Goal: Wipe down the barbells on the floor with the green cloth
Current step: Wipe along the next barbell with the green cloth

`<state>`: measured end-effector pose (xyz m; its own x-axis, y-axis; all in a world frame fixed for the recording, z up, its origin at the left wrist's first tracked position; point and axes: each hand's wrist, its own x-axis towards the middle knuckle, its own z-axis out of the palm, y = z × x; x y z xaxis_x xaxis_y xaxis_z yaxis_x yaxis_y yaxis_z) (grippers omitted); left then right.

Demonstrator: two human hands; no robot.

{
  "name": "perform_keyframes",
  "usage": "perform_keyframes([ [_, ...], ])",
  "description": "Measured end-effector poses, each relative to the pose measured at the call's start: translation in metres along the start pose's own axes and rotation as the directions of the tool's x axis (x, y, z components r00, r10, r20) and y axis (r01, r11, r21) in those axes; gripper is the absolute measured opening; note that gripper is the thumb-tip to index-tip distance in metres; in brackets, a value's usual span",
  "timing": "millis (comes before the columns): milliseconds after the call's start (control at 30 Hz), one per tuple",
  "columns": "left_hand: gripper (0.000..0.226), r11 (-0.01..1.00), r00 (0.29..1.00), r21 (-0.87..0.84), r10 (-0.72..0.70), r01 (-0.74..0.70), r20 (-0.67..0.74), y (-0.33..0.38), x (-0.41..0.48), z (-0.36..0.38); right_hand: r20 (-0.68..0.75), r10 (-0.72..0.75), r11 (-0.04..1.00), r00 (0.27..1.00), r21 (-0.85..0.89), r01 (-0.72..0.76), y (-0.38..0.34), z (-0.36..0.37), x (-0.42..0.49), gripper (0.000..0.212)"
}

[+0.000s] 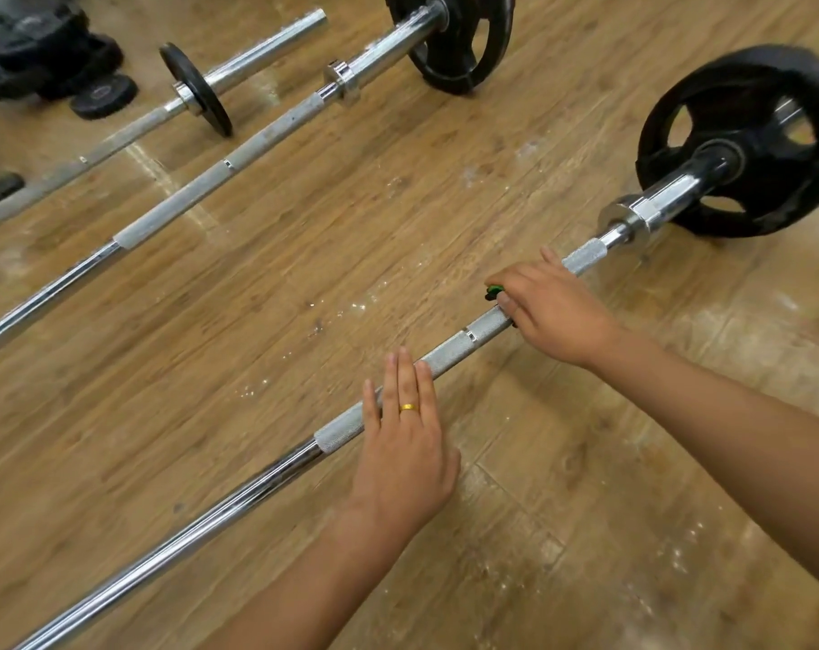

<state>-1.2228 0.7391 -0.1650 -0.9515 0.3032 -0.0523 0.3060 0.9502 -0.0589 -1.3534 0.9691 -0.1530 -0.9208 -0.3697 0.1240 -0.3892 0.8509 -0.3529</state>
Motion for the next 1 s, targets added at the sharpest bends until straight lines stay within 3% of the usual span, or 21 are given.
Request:
perform_keyframes([
  [100,0.096,1.0,1.0,0.015,-0.003,0.003,0.0,0.0,0.0,-0.001,-0.019,-0.032,0.999,0.999,0.002,0.032,-0.011,0.008,-0.007,0.033],
  [233,0.094,0.999,1.0,0.025,-0.021,0.021,0.0,0.0,0.002,0.001,0.068,-0.157,0.986,0.985,-0.042,0.16,-0.006,0.004,-0.004,0.034],
  [400,0.092,0.999,1.0,0.043,-0.019,0.02,-0.013,-0.005,0.004,0.002,0.0,0.049,0.998,0.999,-0.033,-0.049,0.013,-0.006,0.005,0.033],
  [600,0.094,0.998,1.0,0.066,-0.012,0.013,-0.018,-0.008,0.006,0.002,0.081,-0.125,0.992,0.989,-0.02,0.127,-0.002,0.001,0.0,0.034],
  [733,0.092,0.998,1.0,0.065,0.0,0.002,-0.031,-0.012,0.007,0.001,0.015,0.047,0.999,0.999,0.02,-0.047,0.007,-0.005,0.007,0.035],
  [900,0.09,0.998,1.0,0.054,0.012,-0.011,-0.026,-0.01,0.004,0.001,0.047,-0.02,1.0,0.999,0.0,0.02,-0.003,0.002,0.0,0.037],
  [1000,0.09,0.999,1.0,0.034,0.013,-0.012,-0.023,-0.007,0.001,0.0,0.045,0.093,0.995,0.995,-0.032,-0.092,0.016,-0.011,0.008,0.035],
])
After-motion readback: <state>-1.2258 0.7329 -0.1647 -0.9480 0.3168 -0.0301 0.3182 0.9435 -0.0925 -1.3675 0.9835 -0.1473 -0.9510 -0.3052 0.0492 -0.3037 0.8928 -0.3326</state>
